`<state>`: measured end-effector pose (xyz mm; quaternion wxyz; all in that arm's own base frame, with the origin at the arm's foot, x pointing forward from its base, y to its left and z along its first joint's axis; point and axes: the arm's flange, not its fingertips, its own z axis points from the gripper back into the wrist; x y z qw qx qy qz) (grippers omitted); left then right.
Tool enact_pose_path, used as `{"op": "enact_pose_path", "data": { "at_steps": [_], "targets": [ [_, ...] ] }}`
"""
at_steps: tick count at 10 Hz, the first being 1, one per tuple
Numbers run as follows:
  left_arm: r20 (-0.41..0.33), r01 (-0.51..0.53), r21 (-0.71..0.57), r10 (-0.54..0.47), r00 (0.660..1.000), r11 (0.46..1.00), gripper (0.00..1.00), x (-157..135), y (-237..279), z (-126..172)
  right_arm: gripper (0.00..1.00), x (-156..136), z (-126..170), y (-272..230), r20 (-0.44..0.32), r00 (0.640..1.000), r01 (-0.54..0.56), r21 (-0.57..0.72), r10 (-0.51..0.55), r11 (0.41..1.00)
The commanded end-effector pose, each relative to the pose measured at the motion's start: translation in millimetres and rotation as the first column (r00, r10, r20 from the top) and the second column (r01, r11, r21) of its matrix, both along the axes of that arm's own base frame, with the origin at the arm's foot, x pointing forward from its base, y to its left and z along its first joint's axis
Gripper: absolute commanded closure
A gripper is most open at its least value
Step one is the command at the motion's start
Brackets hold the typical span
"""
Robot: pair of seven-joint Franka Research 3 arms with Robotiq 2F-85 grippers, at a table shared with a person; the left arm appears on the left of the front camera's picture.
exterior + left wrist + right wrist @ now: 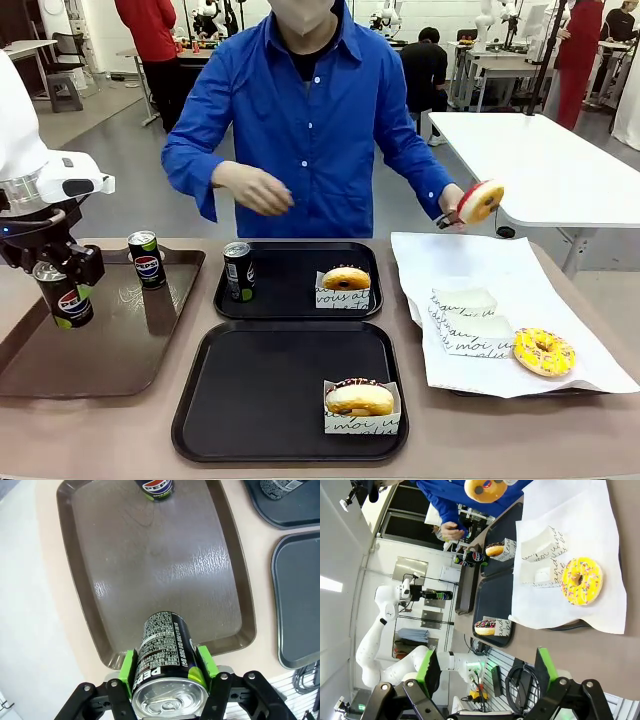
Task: Set up donuts and drinks on trays.
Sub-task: Pick up one Pepsi coke from the Handle tray and place it on the Flat Tray without a Pepsi coke.
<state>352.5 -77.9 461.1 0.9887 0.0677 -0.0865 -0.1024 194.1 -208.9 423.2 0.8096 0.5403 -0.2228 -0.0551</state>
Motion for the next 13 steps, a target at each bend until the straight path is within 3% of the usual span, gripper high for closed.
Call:
{"op": "enact_pose_path", "data": {
  "at_steps": [1, 7, 8, 10, 13],
  "targets": [
    [0.002, -0.014, 0.0, 0.014, 1.0, 1.0, 0.41, 1, -2, 2, 0.0, 2, 0, -1, 0.024, 1.0, 0.002, 0.014, -0.002, 1.0],
    [-0.002, 0.0, 0.0, 0.0, 1.0, 1.0, 0.41, 0, 0, -1, 0.0, 2, 0, -1, 0.024, 1.0, 0.002, 0.014, -0.002, 1.0],
    [-0.013, -0.02, -0.063, 0.019, 1.0, 0.998, 0.41, -7, -7, 3, 0.0, 2, 0, -1, 0.024, 1.0, 0.002, 0.014, -0.002, 1.0],
    [-0.016, 0.044, -0.182, -0.048, 0.999, 0.982, 0.41, -25, -28, 17, 0.0, 2, 0, -1, 0.024, 1.0, 0.002, 0.014, -0.002, 1.0],
    [-0.116, 0.145, -0.249, -0.178, 0.977, 0.958, 0.41, -53, -67, 25, 0.0, 2, 0, -1, 0.024, 1.0, 0.002, 0.014, -0.002, 1.0]
  ]
}}
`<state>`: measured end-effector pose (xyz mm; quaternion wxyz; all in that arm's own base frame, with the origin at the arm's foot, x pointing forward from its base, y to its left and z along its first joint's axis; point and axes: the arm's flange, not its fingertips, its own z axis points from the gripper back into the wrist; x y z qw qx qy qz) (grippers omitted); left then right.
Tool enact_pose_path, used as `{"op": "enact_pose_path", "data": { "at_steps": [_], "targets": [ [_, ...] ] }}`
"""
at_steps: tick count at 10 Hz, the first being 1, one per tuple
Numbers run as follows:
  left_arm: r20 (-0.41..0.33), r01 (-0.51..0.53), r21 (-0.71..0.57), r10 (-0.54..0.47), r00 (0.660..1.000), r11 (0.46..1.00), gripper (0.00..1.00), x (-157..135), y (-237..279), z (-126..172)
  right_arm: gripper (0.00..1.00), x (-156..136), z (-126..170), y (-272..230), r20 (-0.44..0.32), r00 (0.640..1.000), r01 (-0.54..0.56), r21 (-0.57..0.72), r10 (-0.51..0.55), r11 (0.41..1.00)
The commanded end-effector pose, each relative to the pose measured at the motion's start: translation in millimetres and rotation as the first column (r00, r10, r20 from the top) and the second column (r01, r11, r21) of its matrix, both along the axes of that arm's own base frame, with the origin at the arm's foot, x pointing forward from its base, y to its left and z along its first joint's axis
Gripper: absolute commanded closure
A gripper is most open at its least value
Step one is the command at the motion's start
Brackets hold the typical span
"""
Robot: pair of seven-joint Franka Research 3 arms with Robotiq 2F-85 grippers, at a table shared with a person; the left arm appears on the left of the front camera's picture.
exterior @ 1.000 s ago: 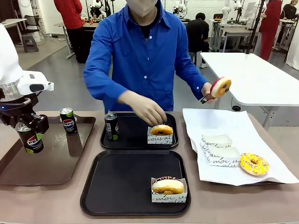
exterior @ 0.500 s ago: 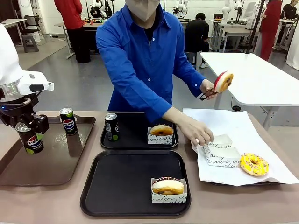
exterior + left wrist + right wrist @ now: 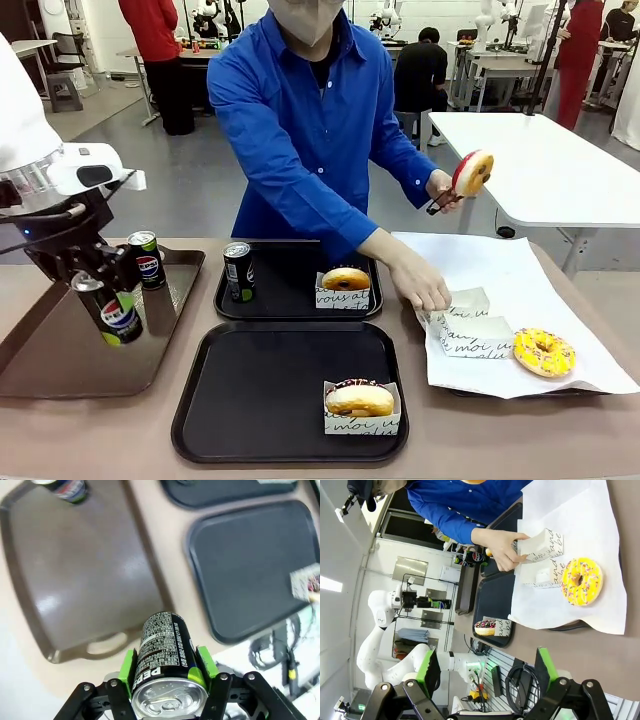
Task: Set up donuts and drinks on trays.
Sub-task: Pick up one Pepsi coke from the Handle tray and place it on the Flat Tray without a Pepsi coke.
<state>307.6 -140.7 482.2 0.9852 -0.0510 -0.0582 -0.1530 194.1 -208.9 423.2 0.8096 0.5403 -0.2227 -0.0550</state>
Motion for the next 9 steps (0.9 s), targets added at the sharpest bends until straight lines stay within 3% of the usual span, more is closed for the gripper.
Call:
{"op": "enact_pose_path", "data": {
  "at_steps": [1, 5, 9],
  "targets": [
    [-0.066, 0.071, -0.021, -0.072, 0.995, 0.997, 0.41, -13, -12, 4, 0.0, 2, 0, -1, 0.024, 1.0, 0.002, 0.014, -0.002, 1.0],
    [-0.094, 0.182, -0.023, -0.184, 0.979, 0.983, 0.41, -24, -49, -11, 0.0, 2, 0, -1, 0.024, 1.0, 0.002, 0.014, -0.002, 1.0],
    [-0.055, 0.236, 0.026, -0.234, 0.971, 0.971, 0.41, 3, -92, -14, 0.0, 2, 0, -1, 0.024, 1.0, 0.002, 0.014, -0.002, 1.0]
  ]
}}
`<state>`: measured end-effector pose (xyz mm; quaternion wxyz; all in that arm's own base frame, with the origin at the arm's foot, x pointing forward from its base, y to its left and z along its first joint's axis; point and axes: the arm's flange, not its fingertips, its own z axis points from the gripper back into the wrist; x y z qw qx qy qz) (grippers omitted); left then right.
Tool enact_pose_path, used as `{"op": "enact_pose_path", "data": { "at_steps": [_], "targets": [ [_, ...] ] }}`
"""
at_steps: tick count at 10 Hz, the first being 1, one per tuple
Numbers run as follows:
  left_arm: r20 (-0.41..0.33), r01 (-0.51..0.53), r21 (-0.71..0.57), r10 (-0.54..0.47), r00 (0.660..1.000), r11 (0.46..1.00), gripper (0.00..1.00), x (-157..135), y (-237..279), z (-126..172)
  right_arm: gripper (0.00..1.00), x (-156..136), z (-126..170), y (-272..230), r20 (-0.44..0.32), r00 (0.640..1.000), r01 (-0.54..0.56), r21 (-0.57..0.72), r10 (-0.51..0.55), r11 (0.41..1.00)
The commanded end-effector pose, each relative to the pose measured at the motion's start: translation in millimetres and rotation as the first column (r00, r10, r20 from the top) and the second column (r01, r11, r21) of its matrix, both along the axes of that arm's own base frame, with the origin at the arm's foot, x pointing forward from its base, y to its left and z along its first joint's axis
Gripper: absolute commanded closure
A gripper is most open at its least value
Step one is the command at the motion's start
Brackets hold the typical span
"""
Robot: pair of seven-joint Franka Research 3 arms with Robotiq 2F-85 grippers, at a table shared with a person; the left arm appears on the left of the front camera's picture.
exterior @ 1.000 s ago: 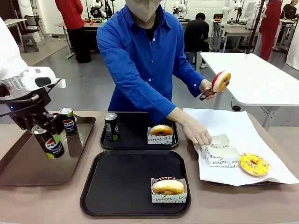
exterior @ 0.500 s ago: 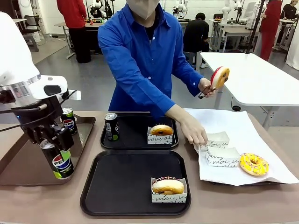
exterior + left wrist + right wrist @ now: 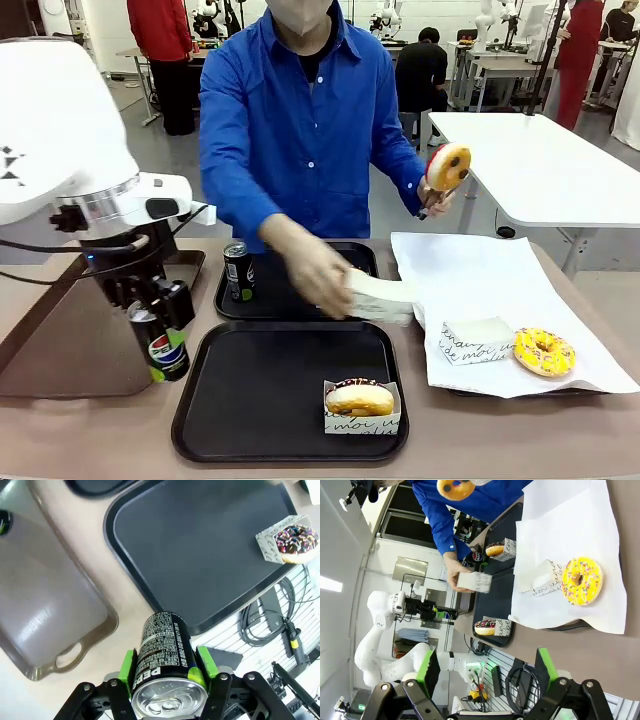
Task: Set up donuts and drinks on trays.
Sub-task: Pick up one Pepsi coke from the Handle tray and place it on the Flat Tray without a Pepsi coke.
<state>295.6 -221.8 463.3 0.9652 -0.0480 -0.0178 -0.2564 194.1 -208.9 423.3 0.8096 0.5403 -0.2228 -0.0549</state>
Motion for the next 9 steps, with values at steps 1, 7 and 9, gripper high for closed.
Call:
{"op": "enact_pose_path", "data": {
  "at_steps": [1, 7, 9],
  "targets": [
    [0.029, 0.026, 0.024, -0.026, 0.999, 0.999, 0.41, 27, -22, 3, 0.0, 2, 0, -1, 0.024, 1.0, 0.002, 0.014, -0.002, 1.0],
    [0.087, 0.079, 0.065, -0.084, 0.993, 0.995, 0.41, -107, 52, 46, 0.0, 2, 0, -1, 0.024, 1.0, 0.002, 0.014, -0.002, 1.0],
    [0.064, 0.076, 0.076, -0.08, 0.995, 0.994, 0.41, -99, 51, 38, 0.0, 2, 0, -1, 0.024, 1.0, 0.002, 0.014, -0.002, 1.0]
  ]
}}
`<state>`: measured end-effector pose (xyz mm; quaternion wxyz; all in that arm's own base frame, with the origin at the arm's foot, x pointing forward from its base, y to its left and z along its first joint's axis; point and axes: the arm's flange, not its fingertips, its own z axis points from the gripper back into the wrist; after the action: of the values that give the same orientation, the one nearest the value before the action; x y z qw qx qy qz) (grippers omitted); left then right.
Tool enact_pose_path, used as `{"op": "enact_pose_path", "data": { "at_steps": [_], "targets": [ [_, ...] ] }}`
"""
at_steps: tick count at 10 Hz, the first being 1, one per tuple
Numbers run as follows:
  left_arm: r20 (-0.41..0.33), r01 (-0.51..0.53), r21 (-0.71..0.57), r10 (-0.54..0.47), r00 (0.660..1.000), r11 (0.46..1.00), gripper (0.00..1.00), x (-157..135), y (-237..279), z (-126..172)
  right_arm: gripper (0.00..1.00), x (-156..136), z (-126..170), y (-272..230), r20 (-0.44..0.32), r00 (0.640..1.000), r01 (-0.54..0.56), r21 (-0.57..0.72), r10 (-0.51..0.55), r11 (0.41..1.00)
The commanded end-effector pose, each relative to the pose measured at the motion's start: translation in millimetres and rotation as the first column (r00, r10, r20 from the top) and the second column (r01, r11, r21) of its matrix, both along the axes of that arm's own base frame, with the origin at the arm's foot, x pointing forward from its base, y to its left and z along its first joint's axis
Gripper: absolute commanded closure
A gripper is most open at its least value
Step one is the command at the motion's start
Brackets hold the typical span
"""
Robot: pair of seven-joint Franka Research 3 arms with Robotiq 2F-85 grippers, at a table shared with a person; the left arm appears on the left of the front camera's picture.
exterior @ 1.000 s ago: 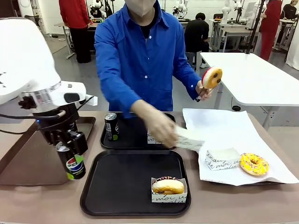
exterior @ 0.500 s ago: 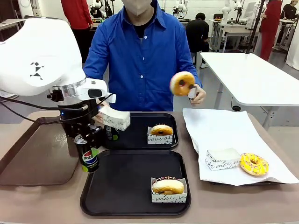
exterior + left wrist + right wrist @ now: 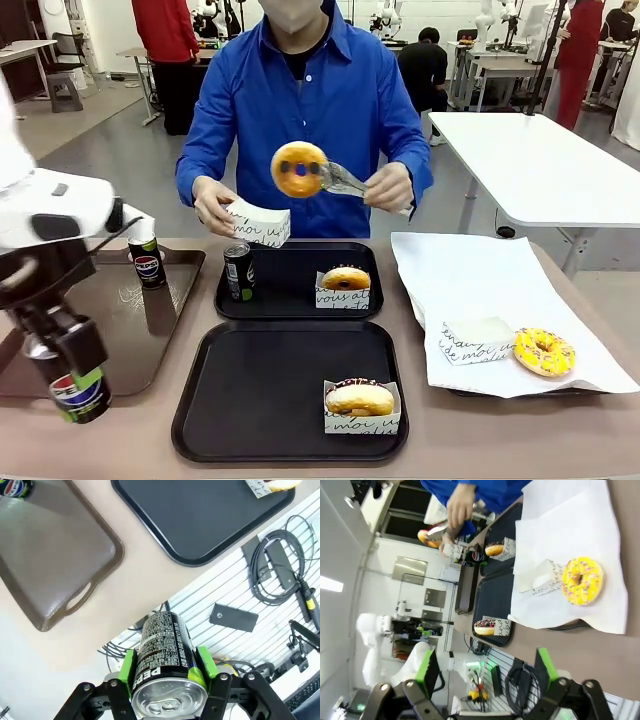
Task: Set up donuts and drinks on trays.
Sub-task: Pick up one Pepsi coke from the Handle tray and place it on the Flat Tray without a Pepsi coke.
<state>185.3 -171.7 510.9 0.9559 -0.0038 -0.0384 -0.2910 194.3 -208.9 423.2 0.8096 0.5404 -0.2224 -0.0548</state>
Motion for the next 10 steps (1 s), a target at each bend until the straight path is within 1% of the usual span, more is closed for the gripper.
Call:
{"op": "enact_pose_path", "data": {
  "at_steps": [1, 2, 10],
  "targets": [
    [0.028, 0.012, -0.016, -0.011, 1.0, 1.0, 0.41, 22, 2, -9, 0.0, 1, 0, -1, 0.025, 1.0, 0.002, 0.014, -0.003, 1.0],
    [0.0, 0.0, 0.0, 0.0, 1.0, 1.0, 0.41, 0, 0, 0, 0.0, 1, 0, -1, 0.025, 1.0, 0.002, 0.014, -0.003, 1.0],
    [0.0, 0.0, 0.0, 0.0, 1.0, 1.0, 0.41, 0, 0, 0, 0.0, 1, 0, -1, 0.025, 1.0, 0.002, 0.014, -0.003, 1.0]
  ]
}}
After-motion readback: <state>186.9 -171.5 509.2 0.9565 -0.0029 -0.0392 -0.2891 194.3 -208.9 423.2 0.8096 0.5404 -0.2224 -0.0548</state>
